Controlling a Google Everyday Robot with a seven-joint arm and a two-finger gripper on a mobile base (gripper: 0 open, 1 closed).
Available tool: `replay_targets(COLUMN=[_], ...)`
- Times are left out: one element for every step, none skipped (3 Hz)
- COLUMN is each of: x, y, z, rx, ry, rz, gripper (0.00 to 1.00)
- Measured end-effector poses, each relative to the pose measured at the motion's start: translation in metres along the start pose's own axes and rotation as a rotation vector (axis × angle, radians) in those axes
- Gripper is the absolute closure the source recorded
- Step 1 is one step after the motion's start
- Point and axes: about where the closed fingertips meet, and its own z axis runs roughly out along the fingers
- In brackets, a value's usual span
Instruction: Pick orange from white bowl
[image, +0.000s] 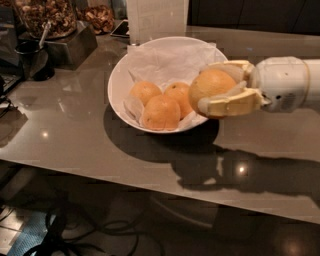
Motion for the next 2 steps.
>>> replay_targets(x=[-0.0082,-0.0086], y=[0.0249,0.0266], z=[-0.0359,-0.0455], rx=[0.067,0.088], ry=[-0.061,-0.064], rz=[-0.008,-0.007], gripper=[1.0,1.0])
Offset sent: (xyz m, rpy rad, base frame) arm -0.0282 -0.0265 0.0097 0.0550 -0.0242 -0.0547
